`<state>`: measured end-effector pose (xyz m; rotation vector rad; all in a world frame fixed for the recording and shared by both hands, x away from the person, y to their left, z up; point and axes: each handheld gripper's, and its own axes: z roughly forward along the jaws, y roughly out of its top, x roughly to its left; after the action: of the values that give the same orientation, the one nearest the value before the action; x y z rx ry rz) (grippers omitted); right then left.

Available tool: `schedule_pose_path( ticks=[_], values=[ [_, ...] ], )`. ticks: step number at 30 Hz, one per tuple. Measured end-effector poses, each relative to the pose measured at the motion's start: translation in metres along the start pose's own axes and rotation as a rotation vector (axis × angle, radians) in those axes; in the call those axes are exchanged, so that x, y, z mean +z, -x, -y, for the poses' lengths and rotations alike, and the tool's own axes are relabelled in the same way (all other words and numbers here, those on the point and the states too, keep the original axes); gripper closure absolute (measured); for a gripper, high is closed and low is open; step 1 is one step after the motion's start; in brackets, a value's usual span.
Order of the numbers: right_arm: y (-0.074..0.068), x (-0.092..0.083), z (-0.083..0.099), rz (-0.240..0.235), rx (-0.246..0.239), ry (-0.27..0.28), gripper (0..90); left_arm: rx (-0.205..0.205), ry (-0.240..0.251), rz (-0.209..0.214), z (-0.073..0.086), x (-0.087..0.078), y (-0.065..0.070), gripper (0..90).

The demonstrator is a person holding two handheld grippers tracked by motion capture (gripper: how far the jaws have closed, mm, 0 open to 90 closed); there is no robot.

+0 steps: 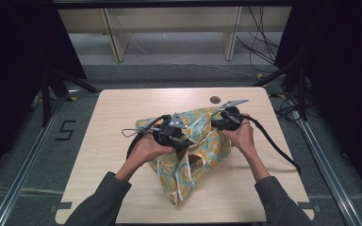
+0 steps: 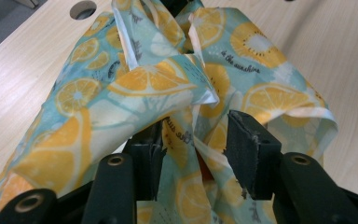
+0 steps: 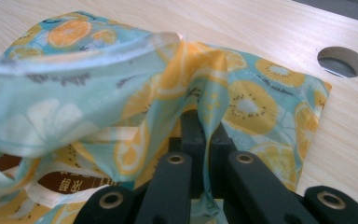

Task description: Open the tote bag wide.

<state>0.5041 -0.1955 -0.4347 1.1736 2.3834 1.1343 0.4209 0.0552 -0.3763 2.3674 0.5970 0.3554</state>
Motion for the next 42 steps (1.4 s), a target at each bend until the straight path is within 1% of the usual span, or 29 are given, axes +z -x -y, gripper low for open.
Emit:
schedule_pose_path(
  ticks=[1,3,5,6,9,11,12,13,14,16,19,21,22,24,25,26,27,28,29,30,31,33,35,36,37,38,39,40,42],
  values=[
    [0.001,0.000,0.001,0.002,0.002,0.013,89.8,-0.005,0.004,0.004,-0.001,-0.004,-0.002,55.3],
    [0.004,-0.002,0.001,0.002,0.003,0.008,89.6,-0.035,0.053,0.010,-0.003,-0.014,-0.006,54.6],
    [0.006,-0.003,0.003,-0.001,-0.010,0.010,89.4,-0.055,0.081,-0.043,-0.005,-0.020,-0.010,53.4],
    [0.004,-0.004,0.003,-0.006,0.018,-0.001,89.3,-0.042,0.087,-0.054,-0.006,-0.022,-0.011,53.8],
    [0.003,-0.004,0.004,-0.019,0.023,0.005,88.9,-0.011,0.087,-0.052,-0.010,-0.016,-0.006,53.3],
    [0.003,-0.004,0.004,-0.028,0.016,0.008,88.8,0.021,0.055,-0.049,-0.013,-0.005,-0.003,51.5],
    [0.002,-0.005,0.004,-0.029,0.017,0.000,88.8,0.044,0.007,-0.016,-0.014,0.007,-0.002,47.7],
    [0.002,-0.005,0.004,-0.029,0.017,0.000,88.8,0.044,0.007,-0.016,-0.014,0.007,-0.002,45.6],
    [0.003,-0.005,0.004,-0.031,0.013,-0.001,88.6,0.061,-0.022,-0.011,-0.014,0.014,-0.001,45.6],
    [0.003,-0.006,0.005,-0.039,0.008,0.011,88.4,0.109,-0.067,-0.040,-0.011,0.025,0.000,41.9],
    [0.002,-0.007,0.004,-0.046,0.009,-0.004,88.3,0.119,-0.097,-0.040,-0.005,0.041,-0.005,39.6],
    [0.002,-0.010,0.004,-0.057,0.010,-0.033,88.3,0.118,-0.127,-0.026,0.000,0.057,-0.012,42.3],
    [0.002,-0.010,0.004,-0.057,0.010,-0.033,88.3,0.118,-0.127,-0.026,0.000,0.057,-0.012,44.7],
    [0.003,-0.009,0.004,-0.057,-0.006,-0.016,88.2,0.105,-0.133,0.007,0.002,0.068,-0.016,46.5],
    [0.002,-0.009,0.005,-0.061,0.001,-0.005,88.2,0.106,-0.142,0.022,0.003,0.072,-0.017,53.4],
    [0.001,-0.011,0.005,-0.060,-0.014,-0.018,88.0,0.110,-0.144,0.017,0.003,0.076,-0.020,70.5],
    [0.001,-0.011,0.005,-0.060,-0.014,-0.018,88.0,0.110,-0.144,0.017,0.003,0.076,-0.020,81.1],
    [-0.001,-0.011,0.006,-0.070,-0.001,-0.023,87.8,0.114,-0.140,0.002,0.001,0.074,-0.022,81.1],
    [0.000,-0.012,0.006,-0.070,-0.019,-0.025,87.8,0.099,-0.108,-0.001,-0.001,0.070,-0.027,84.4],
    [-0.002,-0.013,0.007,-0.069,-0.025,-0.025,87.5,0.052,-0.060,0.009,-0.005,0.066,-0.032,87.2],
    [-0.001,-0.012,0.008,-0.062,-0.060,-0.007,86.8,0.035,-0.031,0.024,-0.011,0.058,-0.040,87.9],
    [-0.002,-0.014,0.008,-0.068,-0.062,-0.027,86.6,-0.021,0.036,0.016,-0.019,0.049,-0.052,88.1],
    [-0.005,-0.014,0.010,-0.077,-0.066,-0.024,85.6,-0.079,0.065,-0.013,-0.028,0.044,-0.069,88.3],
    [-0.006,-0.014,0.011,-0.077,-0.074,-0.025,84.9,-0.120,0.098,-0.003,-0.031,0.044,-0.078,88.4],
    [-0.009,-0.015,0.013,-0.083,-0.082,-0.017,82.4,-0.210,0.138,-0.010,-0.035,0.046,-0.094,88.5],
    [-0.009,-0.015,0.013,-0.083,-0.082,-0.017,82.4,-0.210,0.138,-0.010,-0.035,0.046,-0.094,88.5],
    [-0.010,-0.019,0.013,-0.085,-0.097,-0.047,80.0,-0.225,0.127,-0.023,-0.036,0.048,-0.101,88.5],
    [-0.013,-0.022,0.014,-0.090,-0.085,-0.040,70.5,-0.236,0.101,-0.056,-0.036,0.053,-0.107,88.6],
    [-0.014,-0.024,0.015,-0.083,-0.072,-0.035,67.2,-0.266,0.078,-0.069,-0.034,0.064,-0.115,88.6]
  ],
)
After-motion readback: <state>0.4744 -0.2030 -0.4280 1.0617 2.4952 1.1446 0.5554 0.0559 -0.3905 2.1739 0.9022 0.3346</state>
